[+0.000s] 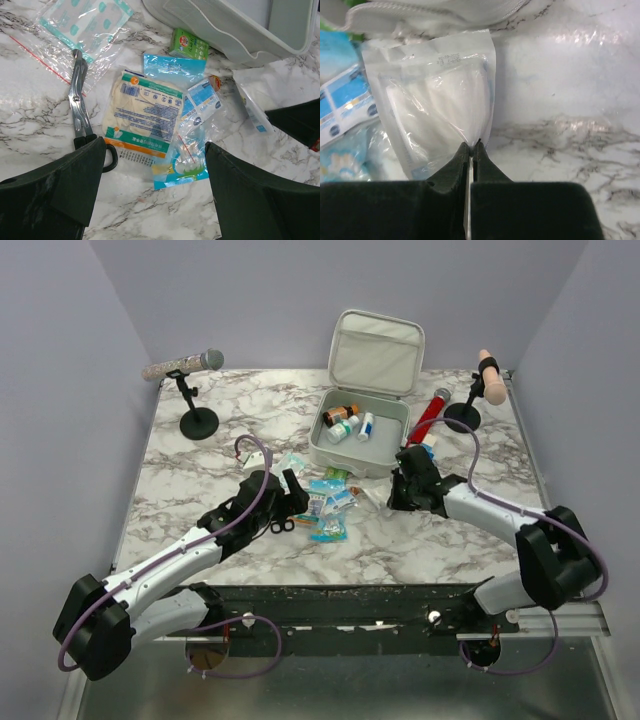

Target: Organize the medicine kit

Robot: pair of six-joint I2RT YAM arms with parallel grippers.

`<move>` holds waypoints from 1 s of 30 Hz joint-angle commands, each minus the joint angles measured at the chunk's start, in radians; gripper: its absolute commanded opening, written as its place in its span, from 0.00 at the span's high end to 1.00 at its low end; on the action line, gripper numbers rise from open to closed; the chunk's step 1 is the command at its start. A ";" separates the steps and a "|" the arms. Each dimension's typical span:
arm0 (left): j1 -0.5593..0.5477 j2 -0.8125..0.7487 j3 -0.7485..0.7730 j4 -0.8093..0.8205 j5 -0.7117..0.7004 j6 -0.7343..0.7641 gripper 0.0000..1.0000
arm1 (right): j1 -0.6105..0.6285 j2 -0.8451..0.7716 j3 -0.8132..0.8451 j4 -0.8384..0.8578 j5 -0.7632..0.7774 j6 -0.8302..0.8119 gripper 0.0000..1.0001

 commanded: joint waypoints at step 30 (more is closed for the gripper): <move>-0.003 -0.052 -0.002 -0.023 -0.048 0.046 0.08 | -0.117 0.459 0.824 -0.282 0.337 0.180 0.96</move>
